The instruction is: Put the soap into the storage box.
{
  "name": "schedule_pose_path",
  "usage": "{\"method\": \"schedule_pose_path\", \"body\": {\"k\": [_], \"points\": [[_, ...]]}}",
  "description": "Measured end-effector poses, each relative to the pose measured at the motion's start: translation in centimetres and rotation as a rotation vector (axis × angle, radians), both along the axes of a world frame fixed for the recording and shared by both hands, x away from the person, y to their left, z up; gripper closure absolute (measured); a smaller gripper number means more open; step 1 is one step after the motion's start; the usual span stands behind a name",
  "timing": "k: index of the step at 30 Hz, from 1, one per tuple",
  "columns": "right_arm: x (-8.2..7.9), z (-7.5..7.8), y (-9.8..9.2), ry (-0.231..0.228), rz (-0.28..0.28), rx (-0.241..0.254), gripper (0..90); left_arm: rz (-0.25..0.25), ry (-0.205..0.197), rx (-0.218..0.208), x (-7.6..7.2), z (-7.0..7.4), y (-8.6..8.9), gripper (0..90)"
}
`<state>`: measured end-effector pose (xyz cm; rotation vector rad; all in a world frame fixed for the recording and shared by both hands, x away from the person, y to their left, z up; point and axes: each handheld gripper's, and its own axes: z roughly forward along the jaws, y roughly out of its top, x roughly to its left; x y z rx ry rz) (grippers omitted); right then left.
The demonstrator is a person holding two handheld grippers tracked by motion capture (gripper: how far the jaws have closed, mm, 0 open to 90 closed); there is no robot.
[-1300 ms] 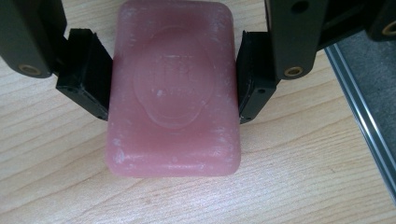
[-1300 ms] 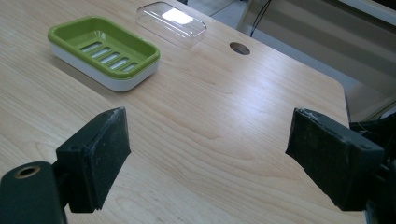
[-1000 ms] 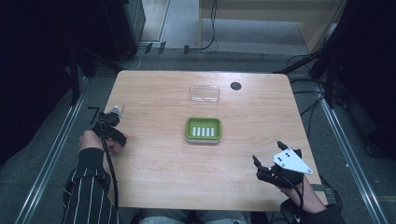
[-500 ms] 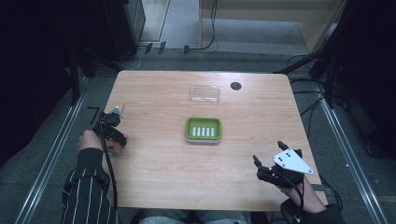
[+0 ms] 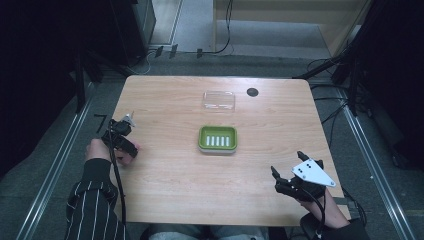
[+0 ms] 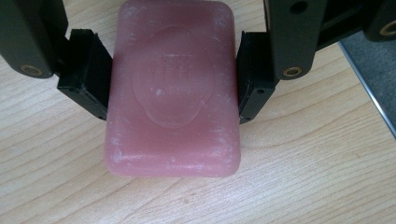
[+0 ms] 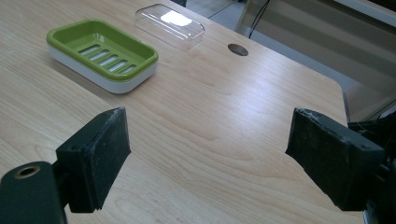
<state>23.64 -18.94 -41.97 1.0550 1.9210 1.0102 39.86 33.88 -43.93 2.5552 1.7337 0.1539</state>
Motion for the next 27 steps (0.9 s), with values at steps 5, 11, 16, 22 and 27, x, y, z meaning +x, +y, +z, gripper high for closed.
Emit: {"method": "schedule_pose_path", "body": {"k": [5, 11, 16, 22, 27], "points": [[0.0, 0.0, 0.0, -0.001, 0.0, -0.001, 13.5, -0.019, 0.014, 0.005, 0.0, 0.2, -0.3, 38.0], [0.0, 0.0, 0.0, -0.002, 0.003, -0.002, 13.5, -0.066, -0.004, 0.001, 0.3, 1.0, -1.5, 38.1], [0.0, 0.0, 0.0, -0.001, 0.001, -0.001, 13.5, -0.107, 0.006, 0.004, 0.4, 1.3, -2.6, 38.1], [0.0, 0.0, 0.0, -0.001, 0.0, 0.001, 13.5, -0.14, 0.007, 0.019, 0.9, 1.4, -3.5, 38.1], [-0.1, 0.0, -0.1, -0.003, -0.002, -0.001, 13.5, -0.174, 0.009, -0.007, 1.2, 1.6, -4.3, 38.1]]}}
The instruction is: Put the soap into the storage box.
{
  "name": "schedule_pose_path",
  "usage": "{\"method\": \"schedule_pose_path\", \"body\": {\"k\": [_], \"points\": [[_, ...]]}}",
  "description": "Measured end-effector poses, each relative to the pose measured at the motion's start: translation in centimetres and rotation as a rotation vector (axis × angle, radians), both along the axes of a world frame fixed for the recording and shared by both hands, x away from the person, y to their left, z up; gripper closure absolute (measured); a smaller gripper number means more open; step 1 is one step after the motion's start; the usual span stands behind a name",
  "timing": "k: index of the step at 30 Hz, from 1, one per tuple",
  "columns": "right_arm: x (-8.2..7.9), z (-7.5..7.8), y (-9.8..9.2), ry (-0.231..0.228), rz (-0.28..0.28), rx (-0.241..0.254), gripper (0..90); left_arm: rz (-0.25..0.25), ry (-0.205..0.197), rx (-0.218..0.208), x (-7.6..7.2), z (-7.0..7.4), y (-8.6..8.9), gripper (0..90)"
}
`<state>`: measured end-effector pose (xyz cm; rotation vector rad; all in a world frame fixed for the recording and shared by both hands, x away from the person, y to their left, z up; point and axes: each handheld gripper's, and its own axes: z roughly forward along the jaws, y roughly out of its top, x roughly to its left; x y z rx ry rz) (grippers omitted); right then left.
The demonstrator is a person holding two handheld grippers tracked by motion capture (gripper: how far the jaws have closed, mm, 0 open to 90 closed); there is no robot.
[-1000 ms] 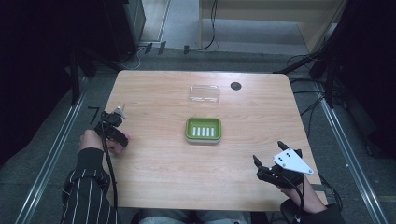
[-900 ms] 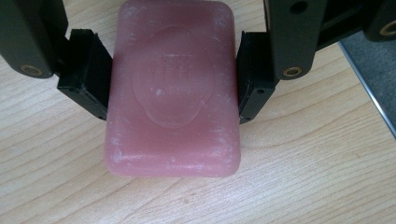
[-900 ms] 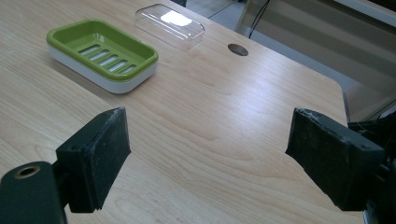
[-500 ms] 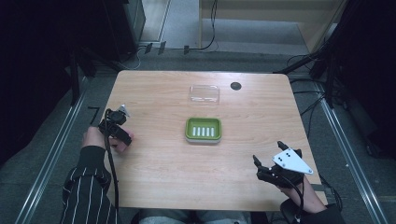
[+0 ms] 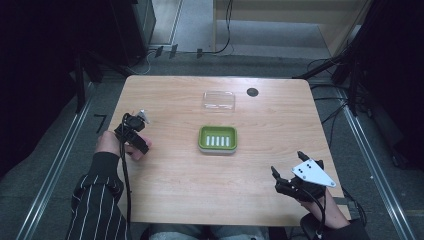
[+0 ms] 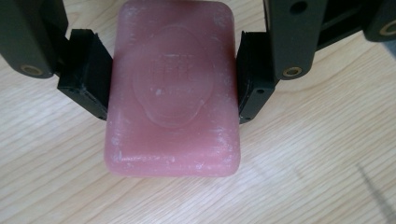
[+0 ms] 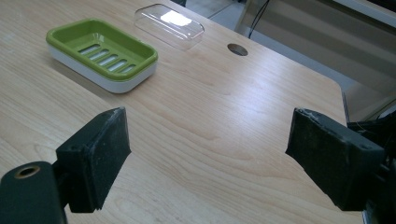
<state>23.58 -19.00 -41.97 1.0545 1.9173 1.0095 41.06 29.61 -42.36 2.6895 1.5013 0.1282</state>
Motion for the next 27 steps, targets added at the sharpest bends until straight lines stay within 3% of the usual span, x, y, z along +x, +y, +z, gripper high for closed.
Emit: {"method": "schedule_pose_path", "body": {"k": [7, 27], "points": [[-0.1, 0.0, -0.1, 0.002, -0.005, -0.002, 13.5, -0.05, -0.006, -0.02, 0.6, 0.7, -1.2, 38.1], [-0.4, -0.1, -0.5, 0.003, -0.022, -0.001, 13.5, -0.138, 0.021, -0.017, 1.6, 0.8, -3.6, 38.2]]}}
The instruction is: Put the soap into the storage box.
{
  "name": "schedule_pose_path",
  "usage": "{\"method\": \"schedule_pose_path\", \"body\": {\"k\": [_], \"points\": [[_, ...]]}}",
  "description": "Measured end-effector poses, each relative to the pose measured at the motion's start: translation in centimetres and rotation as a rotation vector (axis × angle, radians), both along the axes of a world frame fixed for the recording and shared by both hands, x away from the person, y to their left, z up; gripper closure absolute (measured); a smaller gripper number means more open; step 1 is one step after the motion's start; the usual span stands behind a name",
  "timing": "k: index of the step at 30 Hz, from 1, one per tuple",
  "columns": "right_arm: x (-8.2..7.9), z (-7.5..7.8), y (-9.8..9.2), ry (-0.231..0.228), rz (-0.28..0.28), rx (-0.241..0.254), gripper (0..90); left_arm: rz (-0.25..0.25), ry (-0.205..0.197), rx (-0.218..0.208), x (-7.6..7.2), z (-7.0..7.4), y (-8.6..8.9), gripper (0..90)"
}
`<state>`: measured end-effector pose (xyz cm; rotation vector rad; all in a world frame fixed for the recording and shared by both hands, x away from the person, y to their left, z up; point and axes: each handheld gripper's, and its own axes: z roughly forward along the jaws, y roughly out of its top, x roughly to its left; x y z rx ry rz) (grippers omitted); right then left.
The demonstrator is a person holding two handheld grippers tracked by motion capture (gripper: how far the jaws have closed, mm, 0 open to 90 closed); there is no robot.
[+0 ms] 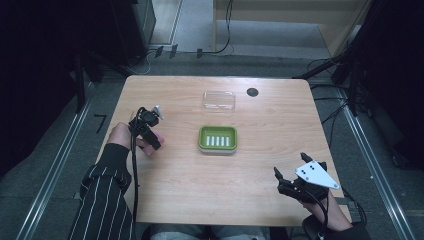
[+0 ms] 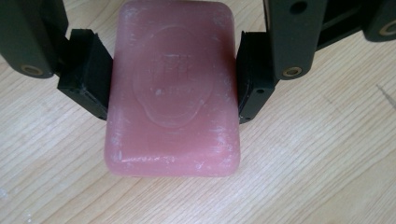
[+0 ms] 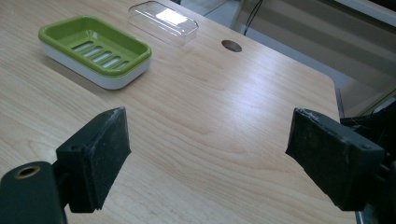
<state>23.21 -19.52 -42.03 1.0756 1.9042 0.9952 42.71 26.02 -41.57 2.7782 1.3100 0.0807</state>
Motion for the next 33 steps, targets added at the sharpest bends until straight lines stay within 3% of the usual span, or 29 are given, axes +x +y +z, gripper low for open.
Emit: {"method": "schedule_pose_path", "body": {"k": [20, 27, 30, 33], "points": [[-0.2, 0.0, -0.3, 0.0, -0.009, -0.003, 13.5, -0.077, -0.002, -0.001, 0.6, 0.7, -2.0, 38.2], [-0.3, -0.1, -0.5, 0.003, -0.016, -0.003, 13.5, -0.106, -0.013, -0.011, 0.7, 1.2, -2.9, 38.2], [-0.4, -0.1, -0.6, 0.006, -0.02, -0.005, 13.5, -0.122, -0.007, -0.039, 0.8, 1.3, -3.2, 38.2], [-0.5, -0.1, -0.7, 0.006, -0.023, -0.009, 13.5, -0.137, -0.004, -0.026, 0.9, 1.5, -3.7, 38.2]]}}
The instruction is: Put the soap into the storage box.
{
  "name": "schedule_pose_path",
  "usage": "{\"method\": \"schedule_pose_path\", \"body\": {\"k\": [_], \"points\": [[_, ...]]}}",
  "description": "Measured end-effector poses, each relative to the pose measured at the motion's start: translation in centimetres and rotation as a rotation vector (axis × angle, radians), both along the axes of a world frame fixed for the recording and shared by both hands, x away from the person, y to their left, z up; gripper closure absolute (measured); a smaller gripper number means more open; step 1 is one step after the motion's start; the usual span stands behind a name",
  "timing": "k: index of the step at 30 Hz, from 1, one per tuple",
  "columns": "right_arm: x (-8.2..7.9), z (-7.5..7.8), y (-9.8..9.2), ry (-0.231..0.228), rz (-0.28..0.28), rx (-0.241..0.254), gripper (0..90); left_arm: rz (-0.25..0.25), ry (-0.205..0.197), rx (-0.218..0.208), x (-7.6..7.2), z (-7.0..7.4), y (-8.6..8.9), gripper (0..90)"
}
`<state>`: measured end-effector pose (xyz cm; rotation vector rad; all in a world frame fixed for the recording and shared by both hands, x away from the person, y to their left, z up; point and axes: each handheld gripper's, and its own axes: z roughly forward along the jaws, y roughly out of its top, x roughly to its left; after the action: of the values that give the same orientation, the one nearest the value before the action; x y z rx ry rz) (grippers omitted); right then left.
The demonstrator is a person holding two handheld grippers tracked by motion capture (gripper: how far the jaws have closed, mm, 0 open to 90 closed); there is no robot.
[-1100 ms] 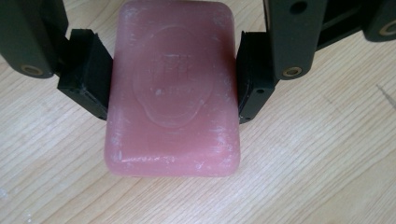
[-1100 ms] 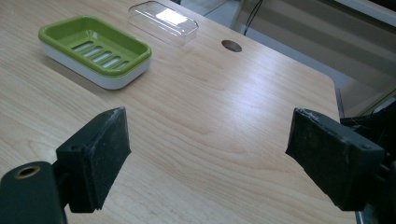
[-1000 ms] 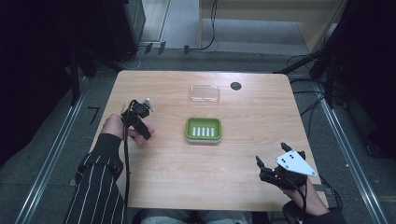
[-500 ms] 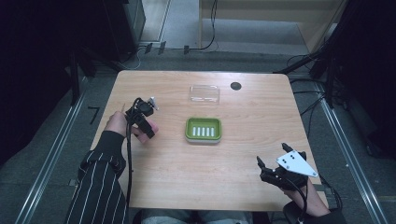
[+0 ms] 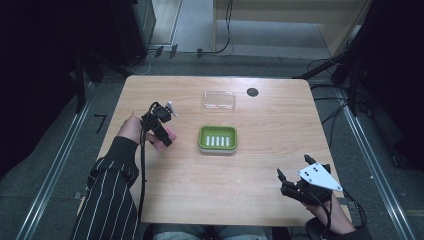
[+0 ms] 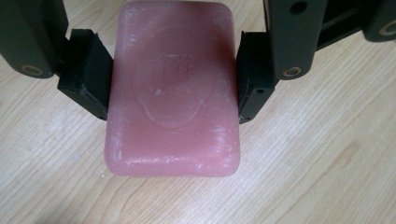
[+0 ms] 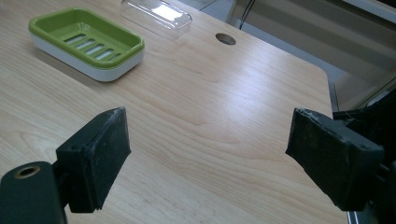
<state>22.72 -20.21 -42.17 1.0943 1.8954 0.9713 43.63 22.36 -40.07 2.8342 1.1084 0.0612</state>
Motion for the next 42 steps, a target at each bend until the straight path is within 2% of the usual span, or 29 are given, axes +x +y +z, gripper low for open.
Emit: {"method": "schedule_pose_path", "body": {"k": [1, 11, 18, 24, 26, 30, 35, 42], "points": [[-0.1, 0.0, -0.1, 0.0, -0.003, -0.003, 13.5, -0.002, -0.011, -0.007, 0.0, -0.1, -0.1, 38.2], [-0.7, 0.0, -0.9, 0.003, -0.034, 0.01, 13.5, -0.068, -0.025, 0.001, 0.4, 0.8, -2.1, 38.2], [-0.8, -0.2, -1.3, 0.01, -0.046, 0.011, 13.5, -0.104, -0.043, -0.013, 0.6, 1.3, -3.3, 38.2], [-1.0, -0.1, -1.6, 0.012, -0.052, 0.014, 13.5, -0.141, -0.031, -0.004, 0.8, 1.2, -4.2, 38.2], [-1.1, -0.1, -1.5, 0.014, -0.052, 0.013, 13.5, -0.137, -0.037, -0.01, 0.8, 1.1, -4.4, 38.2], [-1.2, -0.1, -1.4, 0.01, -0.048, 0.008, 13.5, -0.155, -0.036, -0.007, 0.8, 1.5, -4.5, 38.2], [-1.5, 0.0, -1.6, 0.001, -0.056, 0.011, 13.5, -0.172, -0.051, -0.025, 0.7, 2.1, -4.9, 38.2], [-1.6, 0.0, -1.6, 0.006, -0.059, 0.01, 13.5, -0.201, -0.063, -0.02, 0.8, 2.7, -5.9, 38.2]]}}
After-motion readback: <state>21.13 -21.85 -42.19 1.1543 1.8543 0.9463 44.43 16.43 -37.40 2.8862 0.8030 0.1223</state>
